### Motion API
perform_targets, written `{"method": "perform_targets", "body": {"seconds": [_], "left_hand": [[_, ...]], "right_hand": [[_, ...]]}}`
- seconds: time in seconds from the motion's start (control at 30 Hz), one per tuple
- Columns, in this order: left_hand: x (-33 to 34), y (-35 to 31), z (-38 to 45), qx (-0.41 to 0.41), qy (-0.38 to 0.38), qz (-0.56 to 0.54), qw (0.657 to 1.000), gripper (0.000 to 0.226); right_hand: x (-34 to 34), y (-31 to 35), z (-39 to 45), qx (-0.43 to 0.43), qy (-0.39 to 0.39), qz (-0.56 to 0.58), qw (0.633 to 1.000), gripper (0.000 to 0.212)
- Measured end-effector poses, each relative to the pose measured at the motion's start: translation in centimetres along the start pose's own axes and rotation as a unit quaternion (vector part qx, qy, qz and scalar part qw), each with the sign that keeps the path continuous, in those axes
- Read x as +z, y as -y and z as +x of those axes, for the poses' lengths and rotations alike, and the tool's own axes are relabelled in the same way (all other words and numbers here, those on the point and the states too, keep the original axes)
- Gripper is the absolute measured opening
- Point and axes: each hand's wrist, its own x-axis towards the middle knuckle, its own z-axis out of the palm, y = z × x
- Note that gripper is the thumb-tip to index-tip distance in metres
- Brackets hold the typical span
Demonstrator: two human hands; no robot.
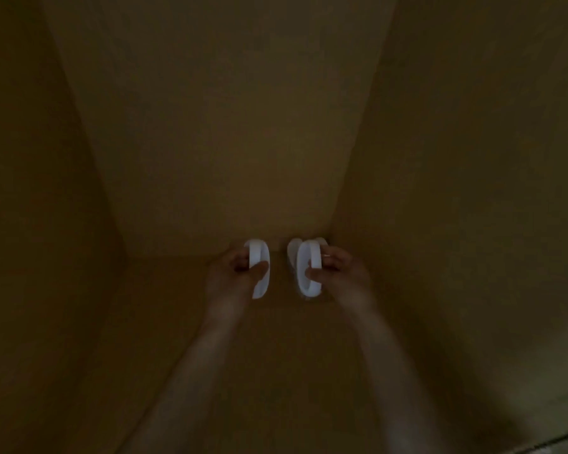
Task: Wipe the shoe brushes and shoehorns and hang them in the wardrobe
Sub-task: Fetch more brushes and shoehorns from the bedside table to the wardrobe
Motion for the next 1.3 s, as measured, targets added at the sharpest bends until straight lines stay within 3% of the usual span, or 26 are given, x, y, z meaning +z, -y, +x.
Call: {"method": "perform_targets", "body": {"seconds": [0.2, 0.47, 0.63, 0.73, 0.87, 0.93, 1.07, 1.2, 1.3], "left_hand": [[1.3, 1.0, 4.0, -0.016, -0.008, 0.06, 0.998, 0.036], [2.7, 3.1, 8.4, -0.031, -0.01, 0.117, 0.993, 0.041], [2.9, 4.8, 10.7, -0.088, 0.006, 0.159, 0.983, 0.047], [2.5, 5.8, 11.7, -0.101, 0.018, 0.202, 0.974, 0.043], [1.9, 6.8, 12.9, -0.11, 0.02, 0.252, 0.961, 0.034], [1.6, 7.0, 13.3, -0.095, 0.024, 0.281, 0.955, 0.031], [1.4, 7.2, 13.3, -0.041, 0.016, 0.337, 0.941, 0.021], [0.9, 7.1, 12.7, 0.01, 0.023, 0.35, 0.937, 0.033], [0.0, 6.6, 12.5, 0.064, 0.055, 0.409, 0.909, 0.05]], "right_hand": [[1.7, -1.3, 5.5, 0.021, 0.033, -0.027, 0.999, 0.038], [3.8, -2.7, 9.0, 0.028, 0.048, -0.09, 0.994, 0.049], [5.0, -4.3, 10.6, 0.016, 0.062, -0.133, 0.989, 0.036], [5.6, -5.2, 11.5, 0.015, 0.077, -0.162, 0.984, 0.029], [6.2, -6.1, 12.0, -0.001, 0.11, -0.217, 0.97, 0.036], [6.2, -6.4, 12.1, -0.005, 0.132, -0.239, 0.962, 0.046], [5.9, -6.8, 12.0, -0.021, 0.128, -0.254, 0.958, 0.04], [5.4, -6.5, 11.3, -0.078, 0.128, -0.314, 0.938, 0.041], [4.4, -6.5, 11.2, -0.126, 0.148, -0.369, 0.909, 0.048]]}}
